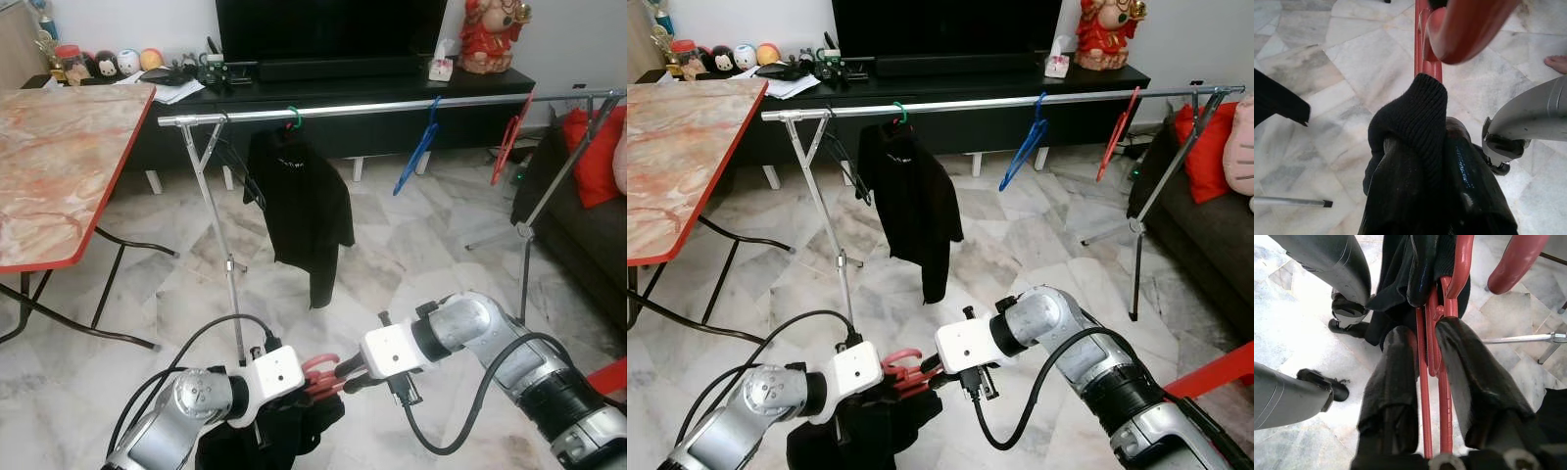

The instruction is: Hang hanger

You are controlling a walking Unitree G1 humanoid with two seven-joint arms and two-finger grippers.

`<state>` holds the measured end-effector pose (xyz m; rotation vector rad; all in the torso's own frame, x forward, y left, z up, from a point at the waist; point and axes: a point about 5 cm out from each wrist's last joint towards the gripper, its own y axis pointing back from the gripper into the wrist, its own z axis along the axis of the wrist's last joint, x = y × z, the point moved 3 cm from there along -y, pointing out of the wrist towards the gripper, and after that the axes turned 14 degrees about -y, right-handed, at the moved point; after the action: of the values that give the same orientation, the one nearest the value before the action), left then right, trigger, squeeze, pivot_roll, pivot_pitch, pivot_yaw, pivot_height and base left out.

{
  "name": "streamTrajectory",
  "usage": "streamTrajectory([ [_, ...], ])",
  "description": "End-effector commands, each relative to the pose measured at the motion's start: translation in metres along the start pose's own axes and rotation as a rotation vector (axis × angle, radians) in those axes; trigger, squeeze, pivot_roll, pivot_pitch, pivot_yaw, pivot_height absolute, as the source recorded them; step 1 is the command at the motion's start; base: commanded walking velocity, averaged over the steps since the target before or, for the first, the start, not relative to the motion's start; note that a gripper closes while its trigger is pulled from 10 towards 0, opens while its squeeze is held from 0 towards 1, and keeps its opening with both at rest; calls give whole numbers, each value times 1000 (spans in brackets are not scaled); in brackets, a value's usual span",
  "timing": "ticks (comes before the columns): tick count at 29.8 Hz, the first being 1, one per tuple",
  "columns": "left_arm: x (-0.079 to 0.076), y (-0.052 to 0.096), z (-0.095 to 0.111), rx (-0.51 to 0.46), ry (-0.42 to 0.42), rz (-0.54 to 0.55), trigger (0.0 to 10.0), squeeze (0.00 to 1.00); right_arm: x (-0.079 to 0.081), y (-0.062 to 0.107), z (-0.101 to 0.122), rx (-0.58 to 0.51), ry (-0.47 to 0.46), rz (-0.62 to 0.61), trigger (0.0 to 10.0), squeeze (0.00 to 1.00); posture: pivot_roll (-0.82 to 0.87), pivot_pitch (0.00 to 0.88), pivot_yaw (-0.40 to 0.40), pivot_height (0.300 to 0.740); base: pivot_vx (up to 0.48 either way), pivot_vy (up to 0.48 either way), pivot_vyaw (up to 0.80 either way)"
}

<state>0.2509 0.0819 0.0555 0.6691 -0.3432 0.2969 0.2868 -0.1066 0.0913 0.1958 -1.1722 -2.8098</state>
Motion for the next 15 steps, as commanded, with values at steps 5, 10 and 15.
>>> streamTrajectory([
  [5, 4, 0, 12, -23, -40, 1, 10000, 0, 0, 0, -5, 21, -5, -6, 10000, 1000, -53, 0, -14, 740, 0, 0, 0],
  [10, 4, 0, 12, -21, -40, 3, 10000, 0, -4, 2, -7, 35, -7, -27, 10000, 1000, -51, 0, -17, 740, 0, 0, 0],
  [15, 5, 2, 11, -17, -38, 6, 10000, 0, -14, 11, -11, 47, -23, -101, 10000, 0, -52, 0, -18, 740, 0, 0, 0],
])
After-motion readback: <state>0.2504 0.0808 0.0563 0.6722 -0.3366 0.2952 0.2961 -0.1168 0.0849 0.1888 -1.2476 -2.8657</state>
